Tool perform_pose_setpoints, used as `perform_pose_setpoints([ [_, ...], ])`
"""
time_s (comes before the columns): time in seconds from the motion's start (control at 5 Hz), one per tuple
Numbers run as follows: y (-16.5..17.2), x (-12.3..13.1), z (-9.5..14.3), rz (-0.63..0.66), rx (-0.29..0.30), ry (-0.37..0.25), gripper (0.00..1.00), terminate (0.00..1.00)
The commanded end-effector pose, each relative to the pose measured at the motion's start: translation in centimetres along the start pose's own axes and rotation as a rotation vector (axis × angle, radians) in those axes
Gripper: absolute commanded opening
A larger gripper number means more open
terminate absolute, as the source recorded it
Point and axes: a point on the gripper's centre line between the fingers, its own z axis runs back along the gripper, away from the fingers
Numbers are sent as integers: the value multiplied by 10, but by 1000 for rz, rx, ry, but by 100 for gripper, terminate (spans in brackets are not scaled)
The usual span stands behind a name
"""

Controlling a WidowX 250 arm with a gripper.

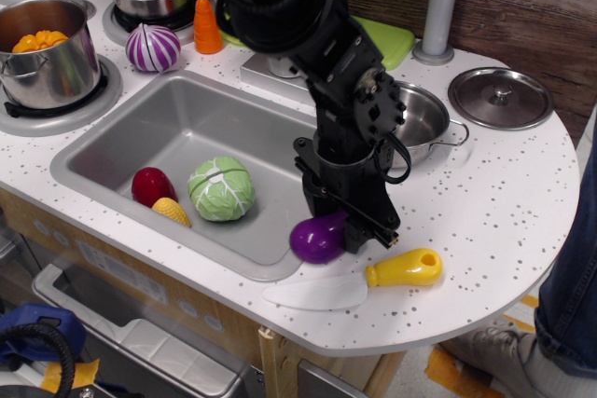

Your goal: Put eggplant in pot or pan

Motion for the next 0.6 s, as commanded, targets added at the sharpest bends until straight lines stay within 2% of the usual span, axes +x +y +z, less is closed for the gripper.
perform_pose_setpoints([
  [0.0,14,32,49,2,75,-77,0,0],
  [0.2,21,54,59,-8,86,-123,0,0],
  [0.4,35,83,57,-44,108,-170,0,0],
])
